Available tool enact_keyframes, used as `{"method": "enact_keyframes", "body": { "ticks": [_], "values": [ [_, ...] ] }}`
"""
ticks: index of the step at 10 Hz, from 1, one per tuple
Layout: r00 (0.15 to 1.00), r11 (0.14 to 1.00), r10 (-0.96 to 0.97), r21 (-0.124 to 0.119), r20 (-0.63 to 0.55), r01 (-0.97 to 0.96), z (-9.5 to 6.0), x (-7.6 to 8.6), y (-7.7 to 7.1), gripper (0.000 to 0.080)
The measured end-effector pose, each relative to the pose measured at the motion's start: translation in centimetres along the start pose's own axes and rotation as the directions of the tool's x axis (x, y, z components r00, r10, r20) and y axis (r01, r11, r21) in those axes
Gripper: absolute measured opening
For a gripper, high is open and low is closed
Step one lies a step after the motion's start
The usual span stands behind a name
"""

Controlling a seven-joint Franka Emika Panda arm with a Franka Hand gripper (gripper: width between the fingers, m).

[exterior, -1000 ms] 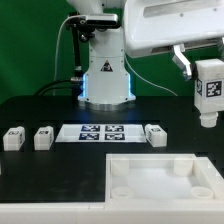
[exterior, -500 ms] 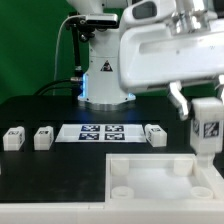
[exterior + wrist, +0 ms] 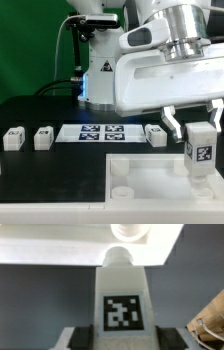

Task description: Assemble one leg

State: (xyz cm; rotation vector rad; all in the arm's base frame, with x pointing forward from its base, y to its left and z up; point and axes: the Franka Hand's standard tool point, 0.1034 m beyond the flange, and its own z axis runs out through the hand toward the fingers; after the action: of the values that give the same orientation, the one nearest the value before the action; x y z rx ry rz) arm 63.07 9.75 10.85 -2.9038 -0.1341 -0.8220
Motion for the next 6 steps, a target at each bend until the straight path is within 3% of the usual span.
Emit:
{"method": "enact_keyframes", "body": {
  "ticks": [6],
  "values": [
    [1.0, 1.0, -0.008, 0.005, 0.008, 0.008, 0.4, -1.6, -0.7, 0.0291]
  ]
}}
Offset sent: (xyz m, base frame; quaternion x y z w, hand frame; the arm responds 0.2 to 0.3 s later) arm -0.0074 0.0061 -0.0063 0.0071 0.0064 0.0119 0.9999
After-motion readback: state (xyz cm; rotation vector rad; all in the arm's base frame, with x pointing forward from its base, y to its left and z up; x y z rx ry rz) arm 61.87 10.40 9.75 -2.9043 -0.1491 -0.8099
